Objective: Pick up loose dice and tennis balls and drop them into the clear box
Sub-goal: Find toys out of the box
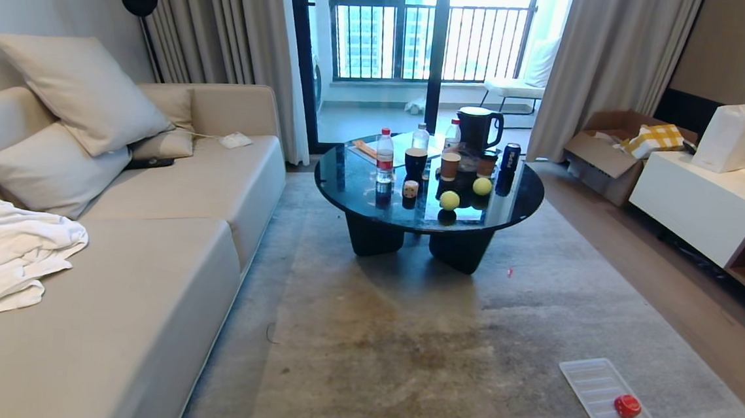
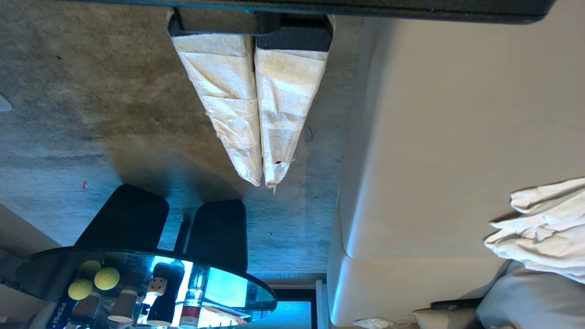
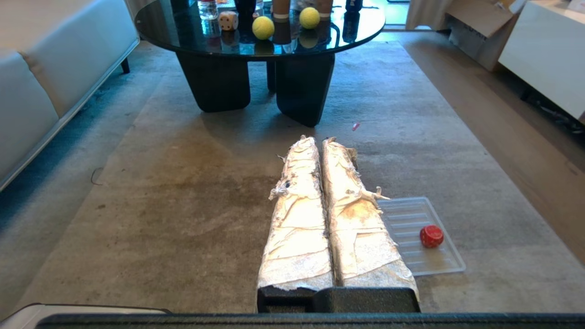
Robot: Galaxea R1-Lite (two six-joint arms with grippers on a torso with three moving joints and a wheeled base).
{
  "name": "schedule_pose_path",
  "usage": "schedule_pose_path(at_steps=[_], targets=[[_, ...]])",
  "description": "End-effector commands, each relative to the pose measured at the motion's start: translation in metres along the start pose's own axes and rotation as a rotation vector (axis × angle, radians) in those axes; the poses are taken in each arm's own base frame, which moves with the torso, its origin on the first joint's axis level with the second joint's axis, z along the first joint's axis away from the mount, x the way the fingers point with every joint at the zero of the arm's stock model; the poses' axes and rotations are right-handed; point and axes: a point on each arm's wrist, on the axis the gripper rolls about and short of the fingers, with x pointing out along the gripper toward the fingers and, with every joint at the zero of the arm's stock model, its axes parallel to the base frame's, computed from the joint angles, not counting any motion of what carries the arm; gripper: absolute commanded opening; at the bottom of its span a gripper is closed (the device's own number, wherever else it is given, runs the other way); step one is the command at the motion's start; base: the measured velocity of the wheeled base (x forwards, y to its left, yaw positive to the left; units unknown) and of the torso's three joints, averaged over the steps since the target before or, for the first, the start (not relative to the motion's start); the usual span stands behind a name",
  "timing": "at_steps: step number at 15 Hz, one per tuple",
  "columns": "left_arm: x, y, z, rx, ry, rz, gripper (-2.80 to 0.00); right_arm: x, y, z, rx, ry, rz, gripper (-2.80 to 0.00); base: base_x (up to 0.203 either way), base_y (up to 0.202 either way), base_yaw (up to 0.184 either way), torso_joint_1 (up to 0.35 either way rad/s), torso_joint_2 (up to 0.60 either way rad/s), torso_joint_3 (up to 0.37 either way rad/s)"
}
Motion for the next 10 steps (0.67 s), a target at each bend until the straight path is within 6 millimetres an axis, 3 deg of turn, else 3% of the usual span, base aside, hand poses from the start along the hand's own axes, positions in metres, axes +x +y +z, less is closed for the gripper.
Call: schedule_pose_path(at_steps=[1,6,10], targets=[[0.0,0.0,0.0,-0.001,0.0,0.0,-2.8,0.0002,0.0,-0.0004,-0.001,0.003,0.002,-2.8,0.188,0.0,0.0,0.002,0.01,0.002],[0.0,0.0,0.0,0.0,0.0,0.0,-2.8,0.0002,0.0,-0.0004,-0.001,0.003,0.001,-2.8,0.168,0.0,-0.001,0.004,0.0,0.001],[0.0,0.0,0.0,-0.001,0.0,0.0,-2.8,0.0002,0.0,-0.0004,-0.001,0.003,0.002,-2.8,0.0,0.0,0.0,0.0,0.0,0.0]])
